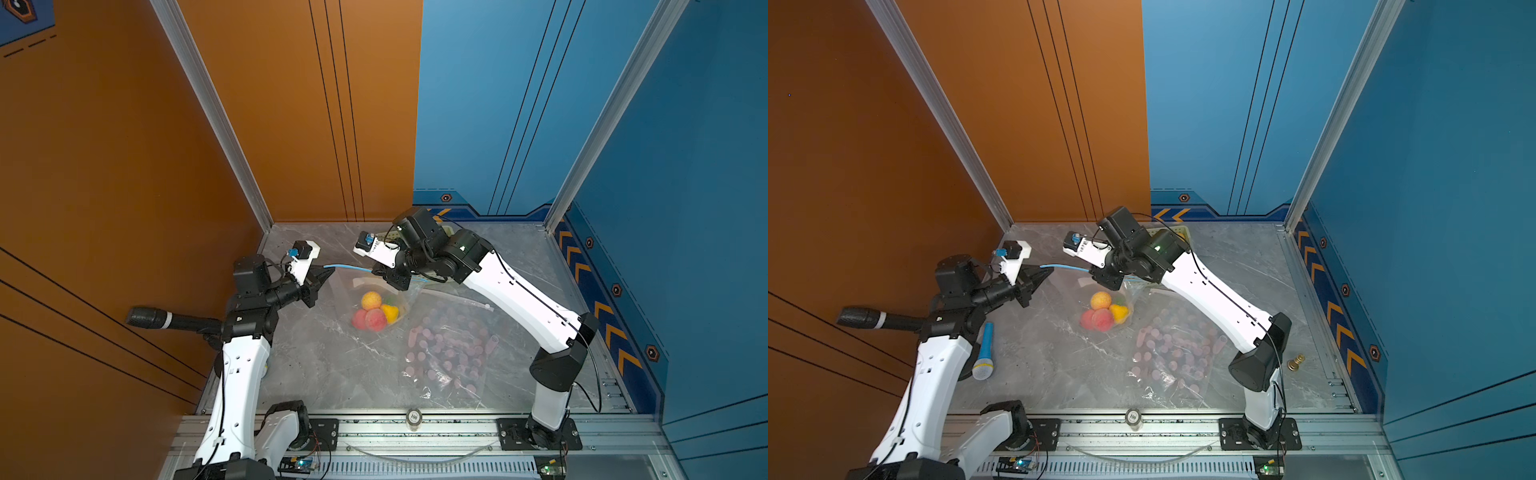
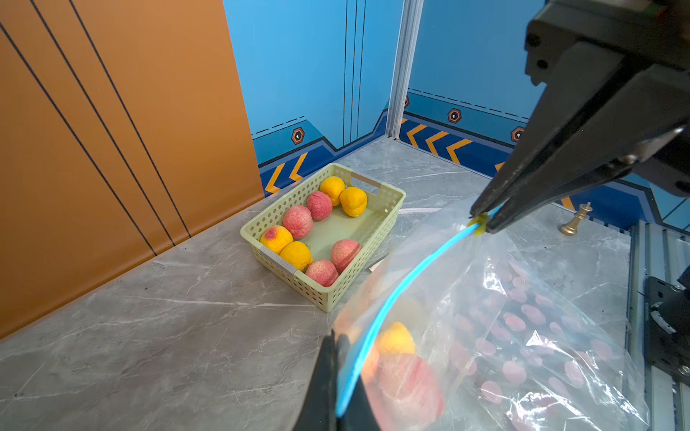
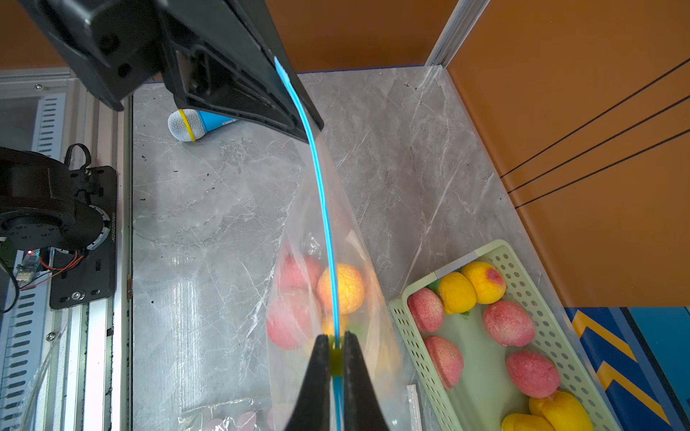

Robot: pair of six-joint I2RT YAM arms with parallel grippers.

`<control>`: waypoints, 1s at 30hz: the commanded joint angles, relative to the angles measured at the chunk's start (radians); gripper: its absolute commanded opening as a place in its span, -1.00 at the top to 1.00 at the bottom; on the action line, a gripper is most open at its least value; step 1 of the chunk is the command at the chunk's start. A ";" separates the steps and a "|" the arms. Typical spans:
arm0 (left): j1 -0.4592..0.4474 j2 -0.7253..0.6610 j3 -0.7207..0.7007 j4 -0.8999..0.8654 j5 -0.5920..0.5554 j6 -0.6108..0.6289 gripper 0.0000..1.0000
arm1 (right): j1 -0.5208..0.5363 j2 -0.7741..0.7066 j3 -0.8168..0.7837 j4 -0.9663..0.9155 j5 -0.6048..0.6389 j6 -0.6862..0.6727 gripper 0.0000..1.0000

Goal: Place the peach in a zip-top bag and seal the zipper
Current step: Zip the zipper on the zipper food storage bag.

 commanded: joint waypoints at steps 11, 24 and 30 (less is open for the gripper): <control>0.059 -0.005 -0.011 0.066 -0.107 -0.090 1.00 | -0.059 -0.119 -0.123 -0.058 0.043 0.027 1.00; 0.087 0.003 -0.016 0.087 -0.139 -0.132 1.00 | -0.119 -0.179 -0.204 -0.040 0.037 0.043 1.00; 0.098 0.004 -0.016 0.107 -0.136 -0.140 1.00 | -0.135 -0.186 -0.218 -0.031 0.030 0.051 1.00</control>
